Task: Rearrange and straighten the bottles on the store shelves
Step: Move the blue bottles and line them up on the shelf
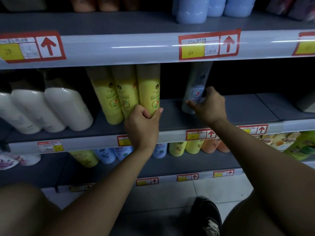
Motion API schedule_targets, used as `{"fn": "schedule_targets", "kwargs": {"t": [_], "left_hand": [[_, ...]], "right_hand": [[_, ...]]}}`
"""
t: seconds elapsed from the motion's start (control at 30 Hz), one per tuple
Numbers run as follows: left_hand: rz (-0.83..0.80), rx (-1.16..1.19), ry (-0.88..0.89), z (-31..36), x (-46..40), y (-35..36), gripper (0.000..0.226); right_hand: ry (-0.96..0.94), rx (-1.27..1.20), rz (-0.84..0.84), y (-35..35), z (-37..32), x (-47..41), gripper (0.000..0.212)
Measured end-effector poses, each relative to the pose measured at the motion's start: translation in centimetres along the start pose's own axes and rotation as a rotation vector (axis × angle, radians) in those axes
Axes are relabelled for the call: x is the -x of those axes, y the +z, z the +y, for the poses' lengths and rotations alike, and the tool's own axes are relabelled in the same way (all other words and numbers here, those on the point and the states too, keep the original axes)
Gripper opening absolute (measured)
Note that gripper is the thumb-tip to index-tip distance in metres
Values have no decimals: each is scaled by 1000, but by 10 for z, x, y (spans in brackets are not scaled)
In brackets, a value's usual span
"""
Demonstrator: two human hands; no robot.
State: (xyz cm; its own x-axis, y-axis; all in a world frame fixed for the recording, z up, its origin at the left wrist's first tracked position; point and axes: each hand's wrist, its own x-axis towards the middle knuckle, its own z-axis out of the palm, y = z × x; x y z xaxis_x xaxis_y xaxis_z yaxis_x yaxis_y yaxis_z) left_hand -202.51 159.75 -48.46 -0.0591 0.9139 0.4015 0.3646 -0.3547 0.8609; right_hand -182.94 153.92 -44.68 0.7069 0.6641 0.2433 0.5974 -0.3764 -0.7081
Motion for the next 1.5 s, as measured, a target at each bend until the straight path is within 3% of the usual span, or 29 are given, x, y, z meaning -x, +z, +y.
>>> {"fn": "schedule_targets", "kwargs": {"t": [0.8,1.5], "left_hand": [[35,-29,17,3,1,13,49],[6,2,76,-3,4,8,51]], "right_hand": [[17,-53,47,24,13,-25,56],[45,64,70,38,14,-43,60]]}}
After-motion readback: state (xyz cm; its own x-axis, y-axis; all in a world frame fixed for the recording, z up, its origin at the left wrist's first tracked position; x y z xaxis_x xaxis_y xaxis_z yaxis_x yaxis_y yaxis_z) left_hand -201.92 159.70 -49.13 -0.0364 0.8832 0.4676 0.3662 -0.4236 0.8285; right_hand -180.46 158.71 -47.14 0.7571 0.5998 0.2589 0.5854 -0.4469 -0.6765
